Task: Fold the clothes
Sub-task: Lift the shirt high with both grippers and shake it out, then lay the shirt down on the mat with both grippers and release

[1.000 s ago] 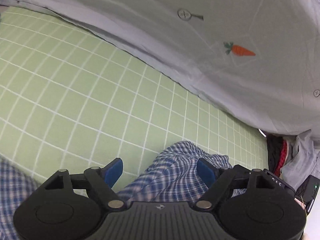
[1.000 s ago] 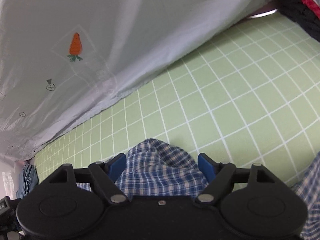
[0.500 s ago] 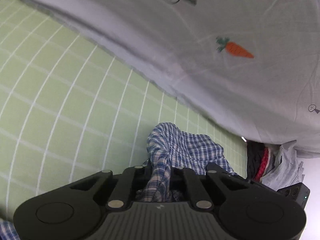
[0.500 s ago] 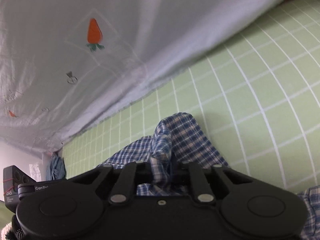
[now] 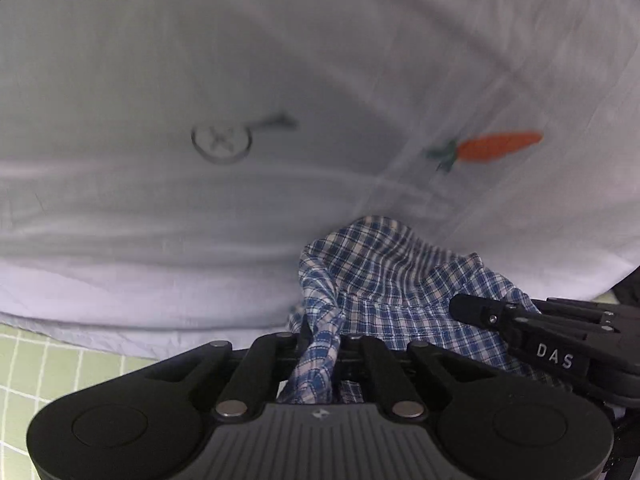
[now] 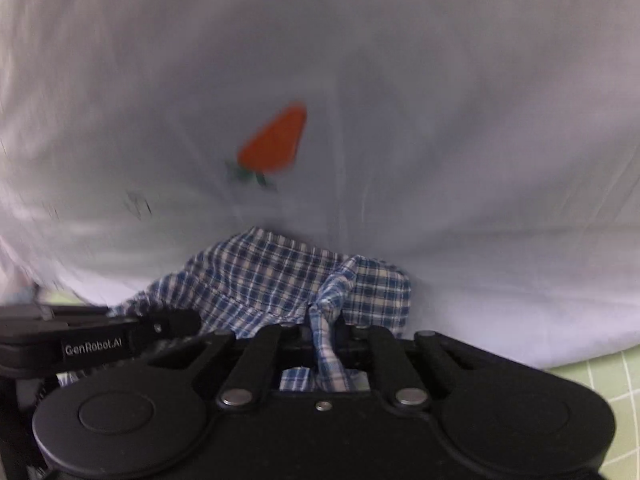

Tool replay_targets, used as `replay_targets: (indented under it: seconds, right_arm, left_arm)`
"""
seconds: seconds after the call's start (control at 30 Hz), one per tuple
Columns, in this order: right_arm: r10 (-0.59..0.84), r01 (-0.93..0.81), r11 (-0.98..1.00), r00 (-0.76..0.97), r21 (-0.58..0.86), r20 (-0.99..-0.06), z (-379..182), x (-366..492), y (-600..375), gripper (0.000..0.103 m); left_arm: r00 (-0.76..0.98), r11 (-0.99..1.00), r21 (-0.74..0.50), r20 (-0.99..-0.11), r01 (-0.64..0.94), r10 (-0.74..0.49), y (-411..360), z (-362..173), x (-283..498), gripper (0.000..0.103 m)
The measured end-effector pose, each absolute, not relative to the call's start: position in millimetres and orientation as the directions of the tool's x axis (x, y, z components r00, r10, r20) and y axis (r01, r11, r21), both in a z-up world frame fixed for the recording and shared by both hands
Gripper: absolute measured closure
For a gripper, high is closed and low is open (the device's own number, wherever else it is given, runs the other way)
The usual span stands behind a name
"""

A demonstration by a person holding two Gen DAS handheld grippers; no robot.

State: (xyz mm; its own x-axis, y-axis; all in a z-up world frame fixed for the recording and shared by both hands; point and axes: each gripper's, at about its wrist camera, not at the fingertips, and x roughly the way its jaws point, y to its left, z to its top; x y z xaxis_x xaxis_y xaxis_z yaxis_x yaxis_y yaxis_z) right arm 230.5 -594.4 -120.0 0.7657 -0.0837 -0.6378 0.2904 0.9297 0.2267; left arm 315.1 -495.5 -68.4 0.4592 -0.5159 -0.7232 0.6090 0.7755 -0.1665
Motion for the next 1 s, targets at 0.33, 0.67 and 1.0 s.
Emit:
replay_targets:
  seconds: [0.33, 0.67, 1.0]
  right_arm:
    - [-0.171, 0.315, 0.946, 0.693, 0.081, -0.7, -140.9, 254.6, -589.1, 0.062]
    - [-0.234, 0.429, 0.876, 0.779, 0.222, -0.582, -45.2, 119.4, -605.5, 0.021]
    - [-0.369, 0.686, 0.718, 0.516, 0.115, -0.773, -101.5, -139.3, -540.6, 0.024]
  left_arm:
    - [0.433, 0.776, -0.129, -0.768, 0.618, -0.473, -504.6, -88.4, 331.3, 0.077]
    - [0.584, 0.856, -0.21, -0.653, 0.472, -0.482, -396.8, -6.5, 258.9, 0.015]
    - [0.496, 0.957, -0.121, -0.834, 0.264, -0.242, -214.0, -46.2, 57.9, 0.015]
